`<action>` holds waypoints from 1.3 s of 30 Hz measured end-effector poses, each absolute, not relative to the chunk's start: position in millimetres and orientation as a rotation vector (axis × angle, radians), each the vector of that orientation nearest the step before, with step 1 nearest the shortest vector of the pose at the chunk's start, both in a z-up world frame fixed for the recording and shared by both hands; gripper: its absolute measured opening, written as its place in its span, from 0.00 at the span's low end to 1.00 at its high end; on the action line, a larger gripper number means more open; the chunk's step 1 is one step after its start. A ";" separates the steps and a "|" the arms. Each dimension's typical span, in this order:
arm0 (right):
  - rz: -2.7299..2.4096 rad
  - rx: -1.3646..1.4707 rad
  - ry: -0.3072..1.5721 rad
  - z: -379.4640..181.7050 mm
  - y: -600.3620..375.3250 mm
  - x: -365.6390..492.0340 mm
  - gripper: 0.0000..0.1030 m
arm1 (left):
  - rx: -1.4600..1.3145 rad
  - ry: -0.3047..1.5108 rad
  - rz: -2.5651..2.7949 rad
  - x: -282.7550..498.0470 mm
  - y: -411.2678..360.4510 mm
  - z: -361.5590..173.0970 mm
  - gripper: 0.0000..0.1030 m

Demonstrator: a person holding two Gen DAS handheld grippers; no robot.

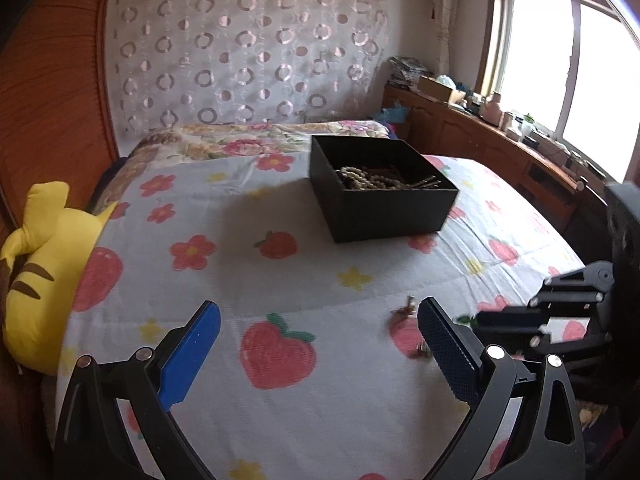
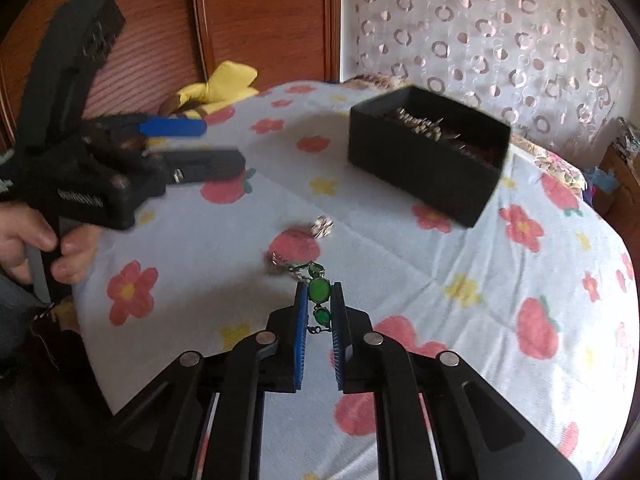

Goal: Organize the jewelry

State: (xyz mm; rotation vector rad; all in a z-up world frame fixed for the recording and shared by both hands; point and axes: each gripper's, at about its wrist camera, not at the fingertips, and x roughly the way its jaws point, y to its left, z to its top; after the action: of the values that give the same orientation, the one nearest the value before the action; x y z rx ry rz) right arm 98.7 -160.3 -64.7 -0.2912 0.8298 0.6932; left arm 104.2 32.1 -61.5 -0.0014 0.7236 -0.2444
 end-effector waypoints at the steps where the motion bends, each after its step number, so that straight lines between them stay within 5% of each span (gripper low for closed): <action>1: 0.686 -0.284 0.817 -60.2 -165.7 98.1 0.12 | 0.004 0.729 -0.254 105.2 28.9 -61.8 0.92; 3: 0.675 -0.273 0.801 -53.6 -175.8 97.8 0.12 | 0.015 0.746 -0.292 107.6 20.1 -63.0 0.91; 10: 0.627 -0.227 0.764 -38.9 -211.4 100.5 0.12 | 0.070 0.809 -0.395 116.7 -13.5 -73.4 0.46; 20: 0.621 -0.206 0.766 -40.8 -222.5 100.7 0.13 | 0.142 0.856 -0.400 126.8 -38.9 -87.8 0.23; 24: 0.623 -0.208 0.763 -39.8 -221.3 101.5 0.13 | 0.168 0.860 -0.396 128.4 -39.6 -90.7 0.07; 39: 0.618 -0.229 0.682 0.6 -216.1 119.2 0.12 | 0.114 0.773 -0.388 137.4 -26.0 -56.0 0.05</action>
State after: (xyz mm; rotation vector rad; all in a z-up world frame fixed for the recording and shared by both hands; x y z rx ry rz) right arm 119.2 -216.1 0.6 -0.2291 0.6818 0.6177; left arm 137.4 -26.0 -56.0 0.1139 0.7733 -0.3881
